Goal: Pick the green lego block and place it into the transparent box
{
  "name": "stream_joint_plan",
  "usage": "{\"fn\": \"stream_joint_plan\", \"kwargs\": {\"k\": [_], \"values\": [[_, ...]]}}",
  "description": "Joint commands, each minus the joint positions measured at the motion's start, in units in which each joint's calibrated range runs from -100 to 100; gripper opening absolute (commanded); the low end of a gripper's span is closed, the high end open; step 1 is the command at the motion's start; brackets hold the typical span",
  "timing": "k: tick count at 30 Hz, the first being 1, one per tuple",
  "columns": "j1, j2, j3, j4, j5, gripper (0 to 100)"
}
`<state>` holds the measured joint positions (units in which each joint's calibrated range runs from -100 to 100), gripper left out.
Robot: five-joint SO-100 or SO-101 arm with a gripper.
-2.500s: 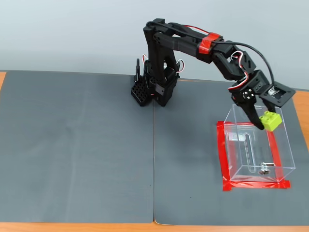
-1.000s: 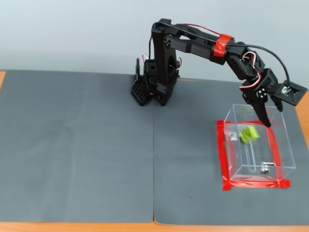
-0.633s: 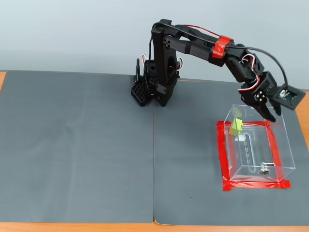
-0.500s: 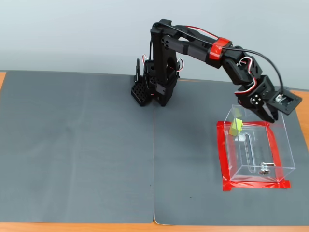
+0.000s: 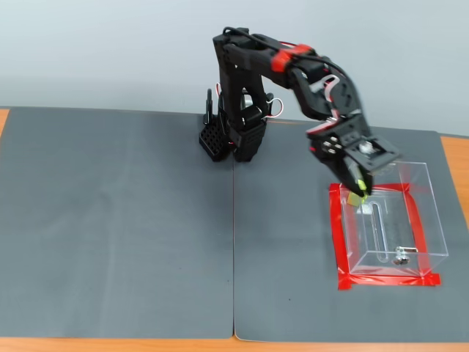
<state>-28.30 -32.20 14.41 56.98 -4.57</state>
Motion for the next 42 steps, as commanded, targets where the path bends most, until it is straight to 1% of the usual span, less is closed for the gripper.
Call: {"fn": "stream_joint_plan", "kwargs": {"k": [1, 11, 16, 30, 36, 42], "values": [[5.36, -7.18, 1.82, 0.31, 0.69, 2], [17.67, -29.14, 18.65, 0.31, 0.74, 2], [21.10, -38.21, 26.16, 0.31, 0.74, 2], [20.95, -56.69, 42.08, -0.56, 0.79, 2], [21.47, -66.53, 50.76, -0.21, 2.98, 2], [21.92, -67.04, 53.47, 0.31, 4.12, 2]]}}
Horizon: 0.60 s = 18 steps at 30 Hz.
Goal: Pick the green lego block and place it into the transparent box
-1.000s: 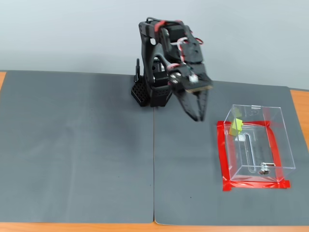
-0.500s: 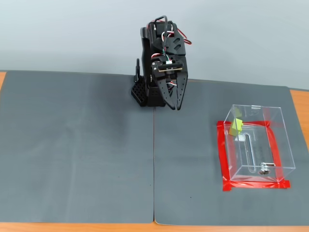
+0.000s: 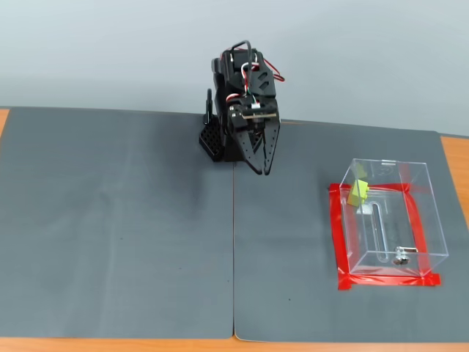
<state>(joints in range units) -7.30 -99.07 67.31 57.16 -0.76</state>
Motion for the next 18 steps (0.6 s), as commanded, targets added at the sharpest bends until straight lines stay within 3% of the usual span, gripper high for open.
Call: {"fn": "stream_joint_plan", "kwargs": {"k": [1, 6, 18], "values": [[1.74, -0.17, 1.39, 0.05, 0.31, 2], [7.48, -0.26, 8.18, 0.14, 0.94, 2], [8.15, -0.26, 24.28, 0.14, 0.73, 2]]}}
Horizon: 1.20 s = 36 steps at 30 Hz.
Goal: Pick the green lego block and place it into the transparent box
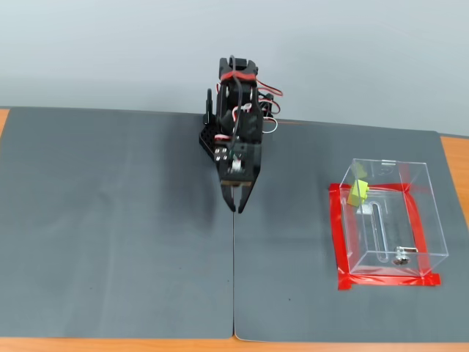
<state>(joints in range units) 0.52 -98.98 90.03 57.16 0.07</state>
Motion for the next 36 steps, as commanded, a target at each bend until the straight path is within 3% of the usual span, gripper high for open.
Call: {"fn": "stream_joint_plan", "kwargs": {"k": [1, 13, 36], "values": [[0.34, -0.34, 2.10, 0.14, -0.20, 2], [-0.18, -0.43, 3.82, 12.81, -0.36, 2], [0.34, -0.34, 3.55, 13.42, -0.26, 2]]}}
